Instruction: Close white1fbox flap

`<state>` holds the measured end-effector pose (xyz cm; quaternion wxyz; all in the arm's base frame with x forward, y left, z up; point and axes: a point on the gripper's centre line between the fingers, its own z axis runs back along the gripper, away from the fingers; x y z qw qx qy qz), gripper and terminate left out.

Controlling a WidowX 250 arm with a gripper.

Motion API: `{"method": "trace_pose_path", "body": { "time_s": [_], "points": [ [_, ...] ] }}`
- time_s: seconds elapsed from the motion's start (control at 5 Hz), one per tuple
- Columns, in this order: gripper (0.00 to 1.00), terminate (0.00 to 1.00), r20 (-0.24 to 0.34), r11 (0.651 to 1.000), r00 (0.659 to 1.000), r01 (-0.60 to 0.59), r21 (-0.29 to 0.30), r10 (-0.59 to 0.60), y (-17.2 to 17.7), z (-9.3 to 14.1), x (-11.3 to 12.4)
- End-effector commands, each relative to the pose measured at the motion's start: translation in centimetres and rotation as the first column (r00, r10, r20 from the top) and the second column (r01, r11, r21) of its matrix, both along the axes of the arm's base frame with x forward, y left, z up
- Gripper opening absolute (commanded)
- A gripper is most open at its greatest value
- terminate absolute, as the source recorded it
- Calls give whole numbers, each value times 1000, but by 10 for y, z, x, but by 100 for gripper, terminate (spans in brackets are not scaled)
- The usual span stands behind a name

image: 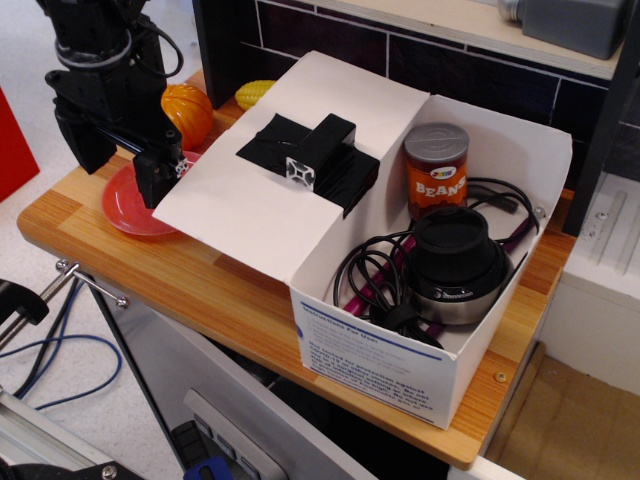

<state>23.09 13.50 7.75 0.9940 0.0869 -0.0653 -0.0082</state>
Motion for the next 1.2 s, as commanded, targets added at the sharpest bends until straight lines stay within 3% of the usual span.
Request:
{"method": "trace_pose_path", "body": {
  "time_s": [0.0,0.2,0.4,0.8,1.0],
  "points": [
    [100,0,66,997,997,33,-67,-28,-5,15,9],
    [100,0,94,993,994,72,-89,-63,-17,24,9],
    [100,0,99,993,990,107,-40,-103,-24,39,10],
    [100,0,111,969,970,199,148,-216,-65,73,-1],
    [100,0,118,954,961,224,201,-251,-82,81,3]
  ]
}}
